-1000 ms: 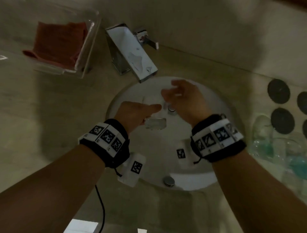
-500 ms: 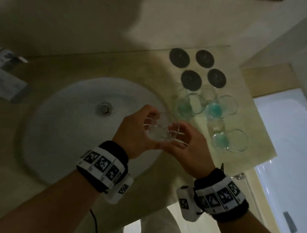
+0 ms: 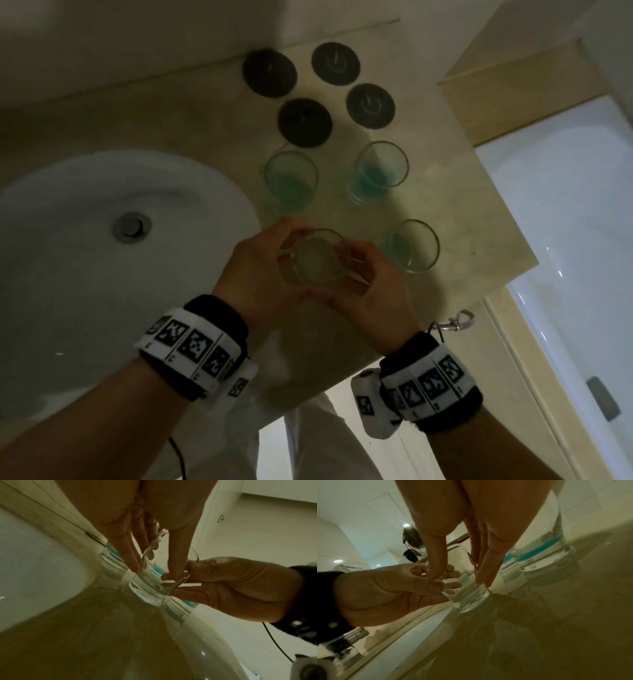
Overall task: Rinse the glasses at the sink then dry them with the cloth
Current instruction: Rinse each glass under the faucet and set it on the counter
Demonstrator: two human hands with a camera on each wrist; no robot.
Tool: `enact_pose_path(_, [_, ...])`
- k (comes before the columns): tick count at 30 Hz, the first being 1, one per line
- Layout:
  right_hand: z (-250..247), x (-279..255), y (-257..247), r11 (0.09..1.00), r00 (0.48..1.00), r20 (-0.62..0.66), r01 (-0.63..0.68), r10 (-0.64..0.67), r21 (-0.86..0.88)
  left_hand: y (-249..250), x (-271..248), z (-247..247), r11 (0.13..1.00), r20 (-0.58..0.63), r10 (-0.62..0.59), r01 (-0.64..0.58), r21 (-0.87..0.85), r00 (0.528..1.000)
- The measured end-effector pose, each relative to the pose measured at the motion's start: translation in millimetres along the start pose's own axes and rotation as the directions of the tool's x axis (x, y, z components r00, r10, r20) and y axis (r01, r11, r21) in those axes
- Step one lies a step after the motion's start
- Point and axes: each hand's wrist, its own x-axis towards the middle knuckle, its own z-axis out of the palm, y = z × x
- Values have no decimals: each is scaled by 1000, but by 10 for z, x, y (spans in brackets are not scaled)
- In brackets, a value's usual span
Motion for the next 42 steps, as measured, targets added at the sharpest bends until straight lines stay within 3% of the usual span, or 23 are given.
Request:
enact_pose_path(10, [-66, 40, -46, 993, 996, 21, 83, -82, -81, -57, 16, -107, 999, 39, -35, 35, -5, 999])
enact_pose_path(17, [-121, 190, -618, 992, 994, 29, 110, -109, -60, -86, 230, -511, 985, -230, -149, 123, -123, 962])
enact_pose_path(22, [-23, 429, -829, 985, 993, 75, 99, -89, -143, 5, 503, -513, 995, -153, -89, 82, -53, 984])
enact_pose_path(27, [47, 570, -865, 973, 995, 73, 76, -61, -216, -38, 651, -484, 998, -153, -51, 56, 31, 987])
enact_pose_path(30, [91, 627, -825, 970, 997, 22, 76, -72, -232, -41, 686, -478, 995, -155, -28, 42, 89, 988])
enact_pose_path(36, [166, 625, -799, 959, 981, -110, 125, -157, -255, -54, 676, -564, 998, -168, -32, 40, 49, 985])
enact_pose_path(42, [253, 522, -1115, 973, 968, -151, 179, -201, -146, -12, 385, -950, 1000, -233, 13, -8, 24, 972])
